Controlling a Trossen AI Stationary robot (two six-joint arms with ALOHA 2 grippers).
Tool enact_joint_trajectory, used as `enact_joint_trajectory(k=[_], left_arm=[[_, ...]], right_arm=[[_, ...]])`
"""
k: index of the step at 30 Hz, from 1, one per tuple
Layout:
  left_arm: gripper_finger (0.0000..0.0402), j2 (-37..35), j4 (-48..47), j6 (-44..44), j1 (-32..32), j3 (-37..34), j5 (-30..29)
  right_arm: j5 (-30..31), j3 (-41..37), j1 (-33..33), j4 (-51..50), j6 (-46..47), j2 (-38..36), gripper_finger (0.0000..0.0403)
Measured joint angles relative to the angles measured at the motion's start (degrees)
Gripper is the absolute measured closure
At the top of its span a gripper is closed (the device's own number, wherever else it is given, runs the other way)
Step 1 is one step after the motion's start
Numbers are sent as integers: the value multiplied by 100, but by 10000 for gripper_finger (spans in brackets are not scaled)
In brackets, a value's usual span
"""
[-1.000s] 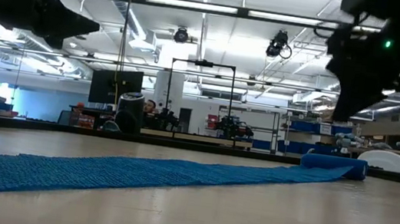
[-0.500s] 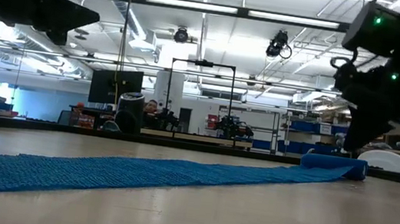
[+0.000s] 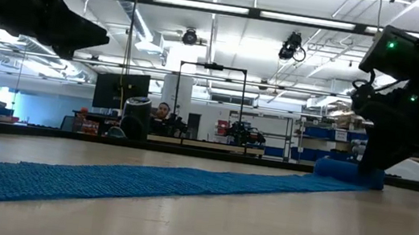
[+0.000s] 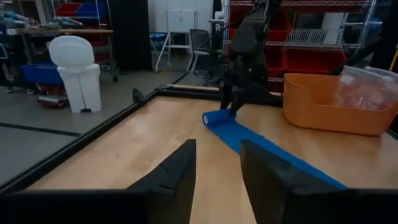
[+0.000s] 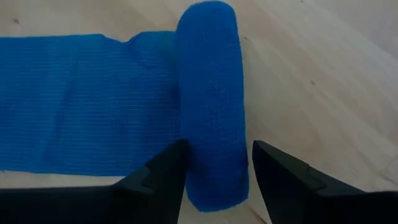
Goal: Roll bandage
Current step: Roll the blue bandage
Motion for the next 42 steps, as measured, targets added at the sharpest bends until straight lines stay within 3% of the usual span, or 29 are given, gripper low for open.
enact_joint_trajectory(k=[7,16,21,30,35,42], left_arm=[[269,421,400,-2,0,1,-2],[271,789,878,-133,0,0,13],[285,1036,1185,-288,0,47,63],[303,2031,1201,-512,0,719,428],[284,2988,1586,-151,0,1339,386],[243,4610,1658,-91,0,2634,687]], right_arm=[[-92,0,-2,177,-131,216,242],[-92,2,53,321,-374,213,349],[-98,315,282,388,-455,220,360],[25,1781,1061,372,-1500,230,354],[404,2720,1534,158,-2466,506,354],[702,3967,1755,-289,-3473,1556,354]])
